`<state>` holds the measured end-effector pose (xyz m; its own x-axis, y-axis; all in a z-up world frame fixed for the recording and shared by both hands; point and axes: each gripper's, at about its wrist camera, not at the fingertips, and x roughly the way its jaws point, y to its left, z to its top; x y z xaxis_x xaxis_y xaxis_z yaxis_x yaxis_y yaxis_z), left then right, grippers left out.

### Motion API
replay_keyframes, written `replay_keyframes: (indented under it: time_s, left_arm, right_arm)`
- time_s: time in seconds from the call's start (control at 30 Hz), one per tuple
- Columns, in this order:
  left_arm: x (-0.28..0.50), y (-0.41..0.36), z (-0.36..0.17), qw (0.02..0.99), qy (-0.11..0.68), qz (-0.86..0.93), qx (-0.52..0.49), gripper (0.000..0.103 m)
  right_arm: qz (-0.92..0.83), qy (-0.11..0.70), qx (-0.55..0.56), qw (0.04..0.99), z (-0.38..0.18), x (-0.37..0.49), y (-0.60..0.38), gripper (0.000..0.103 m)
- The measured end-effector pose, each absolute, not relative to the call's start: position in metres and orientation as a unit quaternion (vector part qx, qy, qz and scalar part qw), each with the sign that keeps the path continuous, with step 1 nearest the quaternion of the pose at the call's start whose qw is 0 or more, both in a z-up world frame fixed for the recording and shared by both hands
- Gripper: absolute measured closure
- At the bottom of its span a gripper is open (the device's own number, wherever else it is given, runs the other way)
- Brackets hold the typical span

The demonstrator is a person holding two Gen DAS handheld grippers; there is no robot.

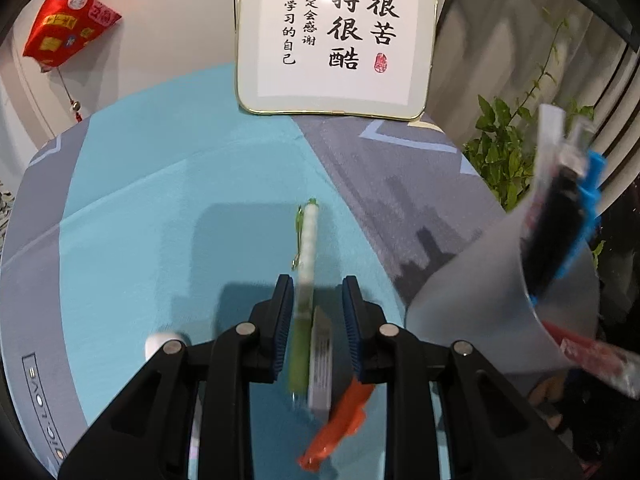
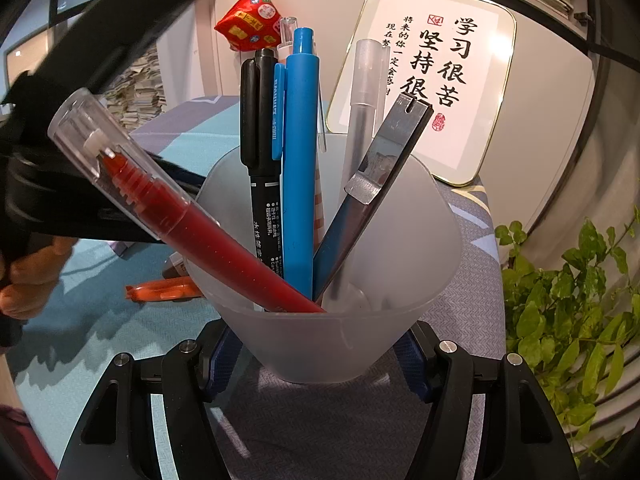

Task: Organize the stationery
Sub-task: 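Grasp the green pen with the left tool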

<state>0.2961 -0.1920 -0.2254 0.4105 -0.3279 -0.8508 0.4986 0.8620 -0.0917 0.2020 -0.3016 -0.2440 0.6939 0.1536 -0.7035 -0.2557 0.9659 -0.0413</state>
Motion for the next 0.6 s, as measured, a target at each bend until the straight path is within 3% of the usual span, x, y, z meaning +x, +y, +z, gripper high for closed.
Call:
replay_keyframes:
  time_s: [0.23,0.33,0.6]
  left_arm:
    - [0.312,-0.195,-0.236,0.834,0.491,-0.235,0.087,0.081]
    - [0.312,-0.186,-0.235,0.831,0.5,-0.229,0.078,0.093]
    - [0.282,-0.129,-0.23,0.829,0.517,-0.209,0.039,0.095]
  right_arm:
    - [0.112,0.375,-0.068,0.918,-0.244,0.202,-0.302,0.034]
    - [0.112,0.375,-0.068,0.918,-0.244,0.202,-0.302,0.034]
    - [0.112,0.375,-0.068,0.918,-0.245,0.201,-0.302,0.034]
